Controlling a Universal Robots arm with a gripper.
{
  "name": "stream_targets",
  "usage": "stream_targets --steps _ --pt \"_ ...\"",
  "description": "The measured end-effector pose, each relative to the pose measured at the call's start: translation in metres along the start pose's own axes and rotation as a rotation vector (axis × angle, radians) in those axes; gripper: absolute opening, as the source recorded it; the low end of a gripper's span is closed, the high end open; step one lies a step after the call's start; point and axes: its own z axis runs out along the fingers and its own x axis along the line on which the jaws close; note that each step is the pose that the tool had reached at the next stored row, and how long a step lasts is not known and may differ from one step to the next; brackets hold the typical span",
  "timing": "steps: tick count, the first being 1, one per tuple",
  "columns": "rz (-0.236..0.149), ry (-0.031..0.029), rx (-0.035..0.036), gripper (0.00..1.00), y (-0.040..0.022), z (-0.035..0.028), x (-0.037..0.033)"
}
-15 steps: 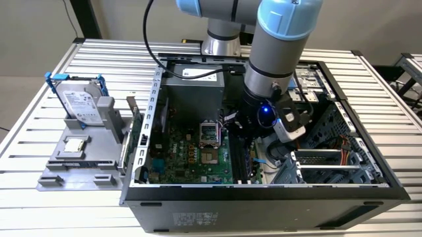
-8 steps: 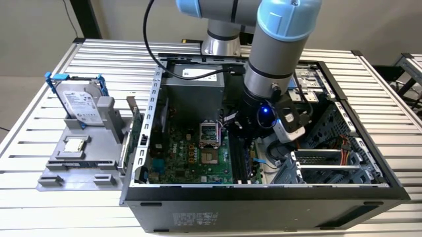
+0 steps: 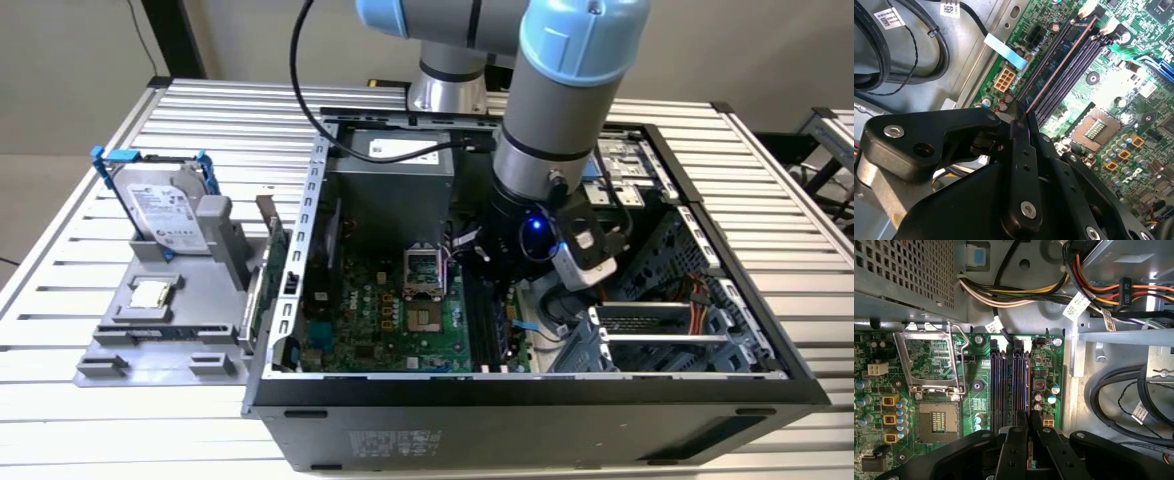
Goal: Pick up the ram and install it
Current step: 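Insert the ram into the slot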
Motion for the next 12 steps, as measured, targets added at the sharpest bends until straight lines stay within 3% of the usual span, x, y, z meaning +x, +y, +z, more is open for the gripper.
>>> stream_targets --steps 12 --pt "0.0 0.0014 0.0019 0.0 0.0007 0.0078 0.0001"
